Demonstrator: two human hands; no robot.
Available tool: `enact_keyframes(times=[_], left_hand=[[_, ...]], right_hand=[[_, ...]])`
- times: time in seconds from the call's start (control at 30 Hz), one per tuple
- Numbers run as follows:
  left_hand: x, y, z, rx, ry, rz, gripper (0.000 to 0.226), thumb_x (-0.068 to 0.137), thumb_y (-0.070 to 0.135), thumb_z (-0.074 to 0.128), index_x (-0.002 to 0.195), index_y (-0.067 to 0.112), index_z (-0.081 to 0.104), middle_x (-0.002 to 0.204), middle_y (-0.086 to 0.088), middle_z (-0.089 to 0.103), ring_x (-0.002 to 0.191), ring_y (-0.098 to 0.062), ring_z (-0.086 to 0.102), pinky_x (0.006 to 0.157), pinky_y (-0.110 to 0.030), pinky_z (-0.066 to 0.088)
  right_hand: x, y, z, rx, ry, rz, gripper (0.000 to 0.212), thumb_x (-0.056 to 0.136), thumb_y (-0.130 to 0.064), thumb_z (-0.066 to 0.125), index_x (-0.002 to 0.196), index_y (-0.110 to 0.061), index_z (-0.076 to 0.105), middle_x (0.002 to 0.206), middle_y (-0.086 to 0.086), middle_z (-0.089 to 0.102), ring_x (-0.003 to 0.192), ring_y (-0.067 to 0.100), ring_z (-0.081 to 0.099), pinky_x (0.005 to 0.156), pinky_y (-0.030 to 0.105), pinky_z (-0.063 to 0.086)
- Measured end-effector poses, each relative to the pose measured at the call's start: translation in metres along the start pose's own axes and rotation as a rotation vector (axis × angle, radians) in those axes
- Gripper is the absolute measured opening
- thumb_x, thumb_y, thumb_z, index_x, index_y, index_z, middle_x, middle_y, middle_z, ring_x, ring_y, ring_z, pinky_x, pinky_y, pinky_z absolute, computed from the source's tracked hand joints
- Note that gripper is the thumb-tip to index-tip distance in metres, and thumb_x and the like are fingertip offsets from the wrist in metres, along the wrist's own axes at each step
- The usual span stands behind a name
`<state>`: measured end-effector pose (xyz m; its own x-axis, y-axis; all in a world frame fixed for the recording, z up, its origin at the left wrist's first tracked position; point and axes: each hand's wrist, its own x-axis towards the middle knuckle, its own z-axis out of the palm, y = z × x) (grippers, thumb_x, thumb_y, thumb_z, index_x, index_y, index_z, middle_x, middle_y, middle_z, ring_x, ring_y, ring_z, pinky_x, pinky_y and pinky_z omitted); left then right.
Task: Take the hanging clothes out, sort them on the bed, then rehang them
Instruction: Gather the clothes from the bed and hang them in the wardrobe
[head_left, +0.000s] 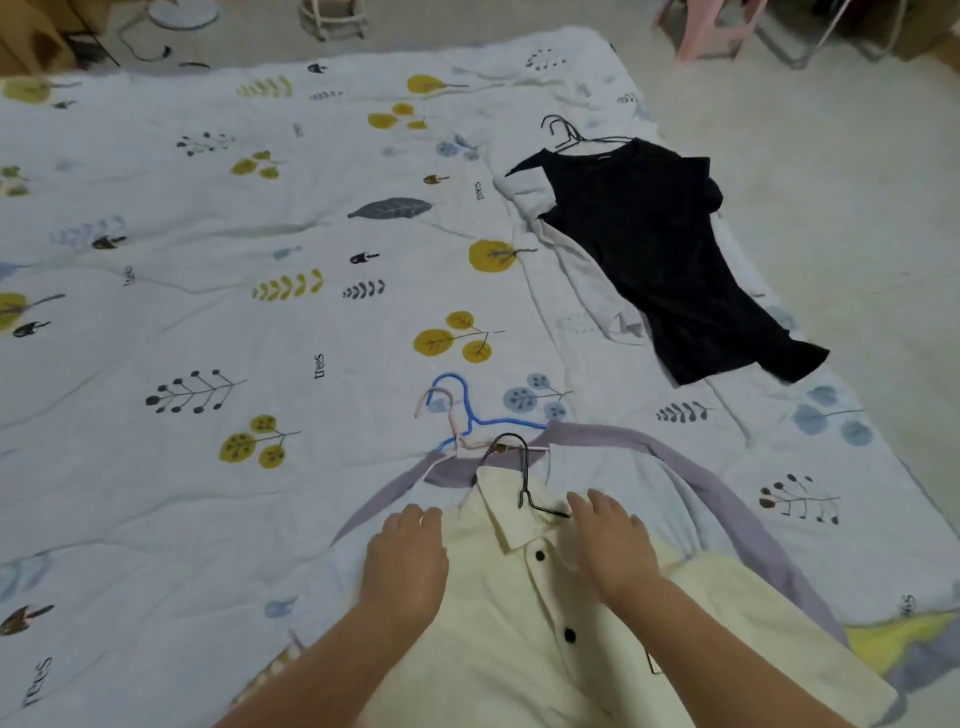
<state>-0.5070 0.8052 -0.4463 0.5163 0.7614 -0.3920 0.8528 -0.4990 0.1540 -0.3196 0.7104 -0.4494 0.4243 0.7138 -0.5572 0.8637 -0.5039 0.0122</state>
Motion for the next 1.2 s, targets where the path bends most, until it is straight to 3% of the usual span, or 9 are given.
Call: enact_keyframes(times=[0.13,0.23,0.37,0.57,0.7,0.8,0.87,1.0,1.2], left_hand=[[0.024,-0.004,0.045,0.029,0.062,-0.039,0.048,0.029,0.026,0.093,0.064,0.012,0.064,0.057,-0.004,0.055,0.046,-0.022,0.056,0.039,-0.029,0.043],[0.026,-0.003,0.069,0.02,0.002,-0.023,0.045,0.03,0.027,0.093,0.057,0.014,0.059,0.05,-0.003,0.052,0.042,-0.022,0.054,0.039,-0.029,0.042],[0.03,-0.005,0.077,-0.002,0.036,0.06,0.02,0.062,0.029,0.061,0.063,0.023,0.042,0.037,-0.001,0.044,0.029,-0.015,0.047,0.034,-0.012,0.024],[0.057,-0.005,0.044,-0.165,0.237,-0.031,0.007,0.078,0.022,0.05,0.077,0.015,0.05,0.073,0.001,0.053,0.066,-0.019,0.058,0.052,-0.026,0.044],[0.074,-0.024,0.066,-0.066,0.106,-0.155,0.071,0.037,0.026,0.092,0.097,0.001,0.062,0.099,-0.021,0.064,0.087,-0.041,0.065,0.065,-0.046,0.055],[0.083,-0.026,0.064,-0.026,-0.047,-0.252,0.091,0.069,0.049,0.073,0.137,0.001,0.036,0.146,-0.02,0.034,0.134,-0.034,0.035,0.106,-0.051,0.03],[0.086,-0.025,0.063,-0.092,-0.031,-0.241,0.076,0.073,0.05,0.065,0.131,0.006,0.043,0.136,-0.014,0.044,0.128,-0.031,0.041,0.102,-0.046,0.032],[0.083,-0.025,0.054,-0.054,-0.023,-0.051,0.04,0.044,0.043,0.063,0.07,0.015,0.053,0.066,-0.002,0.051,0.061,-0.029,0.059,0.052,-0.03,0.038],[0.065,-0.016,0.031,-0.181,-0.073,-0.077,0.028,0.087,0.041,0.05,0.081,0.031,0.025,0.085,0.012,0.037,0.109,-0.015,0.054,0.07,-0.023,0.028]], right_hand=[[0.031,0.008,0.028,-0.002,0.15,-0.053,0.034,0.06,-0.014,0.075,0.092,-0.018,0.066,0.088,0.006,0.063,0.089,0.032,0.062,0.086,0.054,0.049],[0.042,0.016,0.044,-0.052,0.185,-0.135,0.046,0.025,-0.019,0.086,0.065,-0.019,0.065,0.056,-0.001,0.057,0.052,0.023,0.057,0.054,0.039,0.052],[0.047,0.023,0.043,-0.061,0.264,-0.242,0.047,0.026,-0.017,0.088,0.065,-0.016,0.06,0.056,0.001,0.054,0.048,0.022,0.052,0.04,0.028,0.036],[0.089,0.031,0.005,0.027,0.503,-0.295,0.055,0.033,-0.005,0.083,0.075,-0.015,0.049,0.067,0.005,0.052,0.059,0.025,0.053,0.048,0.028,0.031],[0.116,0.034,0.004,-0.001,0.265,-0.193,0.073,0.062,-0.027,0.075,0.127,-0.011,0.047,0.121,0.01,0.049,0.115,0.029,0.049,0.085,0.04,0.043],[0.126,0.036,0.003,0.081,-0.009,-0.146,0.083,0.076,-0.033,0.06,0.144,-0.018,0.015,0.144,0.002,0.026,0.139,0.022,0.018,0.109,0.048,0.021],[0.128,0.035,-0.002,0.077,-0.021,-0.155,0.077,0.073,-0.034,0.061,0.139,-0.021,0.022,0.135,0.0,0.032,0.132,0.021,0.026,0.107,0.048,0.023],[0.122,0.03,-0.01,-0.032,-0.084,-0.126,0.063,0.074,-0.031,0.061,0.128,-0.021,0.031,0.125,0.002,0.038,0.121,0.023,0.034,0.104,0.046,0.027],[0.096,0.03,-0.021,-0.079,0.009,-0.123,0.037,0.087,-0.018,0.049,0.124,-0.016,0.041,0.126,0.007,0.048,0.119,0.026,0.043,0.098,0.04,0.032]])
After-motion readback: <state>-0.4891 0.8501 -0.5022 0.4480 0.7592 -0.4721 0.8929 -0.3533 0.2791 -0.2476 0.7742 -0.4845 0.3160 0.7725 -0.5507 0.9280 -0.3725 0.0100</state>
